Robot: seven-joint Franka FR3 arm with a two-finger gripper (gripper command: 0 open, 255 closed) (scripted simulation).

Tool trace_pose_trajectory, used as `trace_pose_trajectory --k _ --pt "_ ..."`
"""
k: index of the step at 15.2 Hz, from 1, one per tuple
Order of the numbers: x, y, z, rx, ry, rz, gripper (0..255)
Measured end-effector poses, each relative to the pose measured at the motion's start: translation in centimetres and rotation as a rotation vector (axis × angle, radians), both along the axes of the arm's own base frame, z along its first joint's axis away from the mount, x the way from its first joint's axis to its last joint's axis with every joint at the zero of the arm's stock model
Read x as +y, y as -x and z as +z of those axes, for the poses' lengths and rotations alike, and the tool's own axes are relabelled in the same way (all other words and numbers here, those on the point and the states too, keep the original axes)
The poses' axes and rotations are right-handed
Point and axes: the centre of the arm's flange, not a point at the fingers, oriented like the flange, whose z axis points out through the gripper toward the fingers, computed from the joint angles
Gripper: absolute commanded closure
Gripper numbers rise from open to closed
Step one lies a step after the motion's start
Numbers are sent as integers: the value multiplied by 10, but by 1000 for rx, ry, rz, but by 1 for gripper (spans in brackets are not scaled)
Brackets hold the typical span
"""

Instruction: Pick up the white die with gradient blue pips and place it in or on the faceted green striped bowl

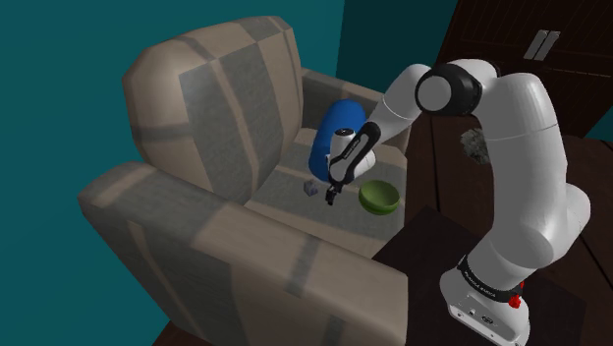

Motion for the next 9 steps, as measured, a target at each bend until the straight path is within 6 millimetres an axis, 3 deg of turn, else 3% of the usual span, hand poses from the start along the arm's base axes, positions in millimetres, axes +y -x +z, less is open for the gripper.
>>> trace_pose_trajectory --k 7,9 --pt "48 -83 18 34 -16 32 0" --pt "53 -93 19 37 -17 30 0"
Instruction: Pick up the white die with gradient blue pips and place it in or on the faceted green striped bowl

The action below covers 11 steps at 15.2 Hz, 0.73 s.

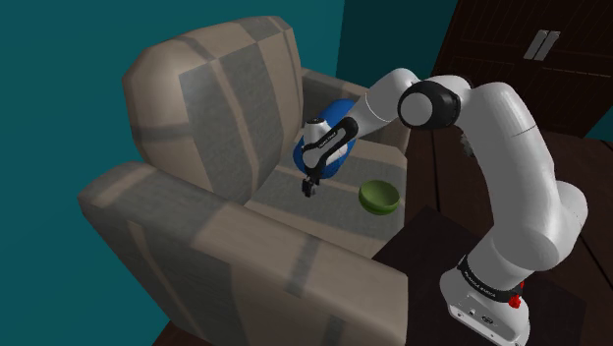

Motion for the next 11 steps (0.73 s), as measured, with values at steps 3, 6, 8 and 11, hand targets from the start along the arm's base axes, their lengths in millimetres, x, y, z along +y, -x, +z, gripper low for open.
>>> trace_pose_trajectory --k 3,6,8,11 --pt "3 -5 -9 -12 -2 5 0" --pt "8 -13 -19 -36 -1 10 0" --pt "8 -15 -19 -44 -2 8 0" --pt "12 -19 -20 -39 -3 13 0"
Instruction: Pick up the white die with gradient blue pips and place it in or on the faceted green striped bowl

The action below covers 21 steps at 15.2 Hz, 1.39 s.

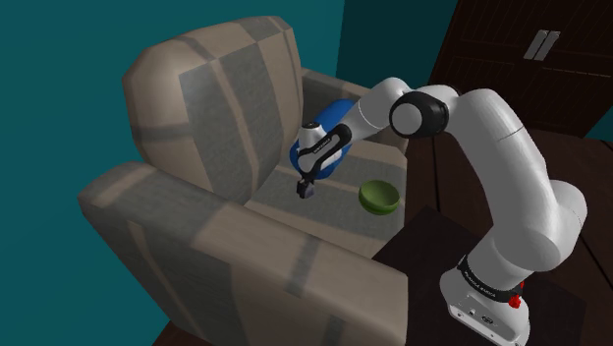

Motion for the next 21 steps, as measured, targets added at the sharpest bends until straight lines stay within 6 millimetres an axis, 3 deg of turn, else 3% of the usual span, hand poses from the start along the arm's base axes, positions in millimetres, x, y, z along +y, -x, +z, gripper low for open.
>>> trace_pose_trajectory --k 2,3,16,21 --pt "-1 1 -3 -4 1 -4 0" --pt "-2 1 -3 -5 1 -2 255" --pt "-5 7 -1 8 3 -2 255" --pt "-6 6 23 19 2 -3 255"
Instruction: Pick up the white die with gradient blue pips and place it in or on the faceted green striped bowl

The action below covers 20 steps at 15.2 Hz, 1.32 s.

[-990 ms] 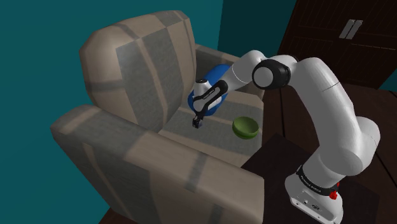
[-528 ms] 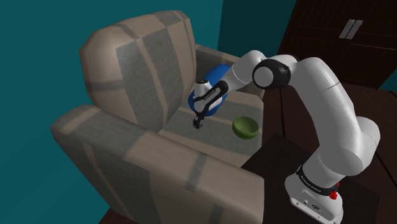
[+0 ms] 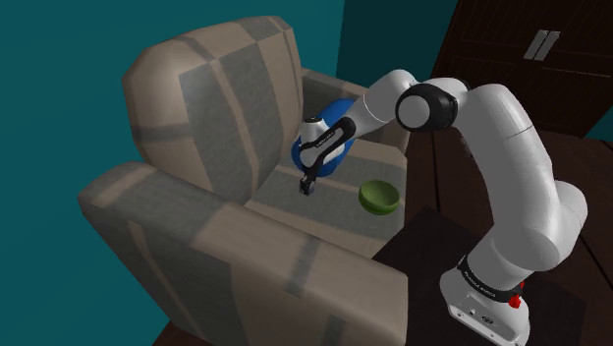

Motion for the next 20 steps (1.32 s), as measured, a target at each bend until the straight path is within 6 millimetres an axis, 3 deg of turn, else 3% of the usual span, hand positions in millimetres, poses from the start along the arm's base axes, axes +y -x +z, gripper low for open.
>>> trace_pose_trajectory --k 20 --pt "-10 0 108 -3 3 -11 255"
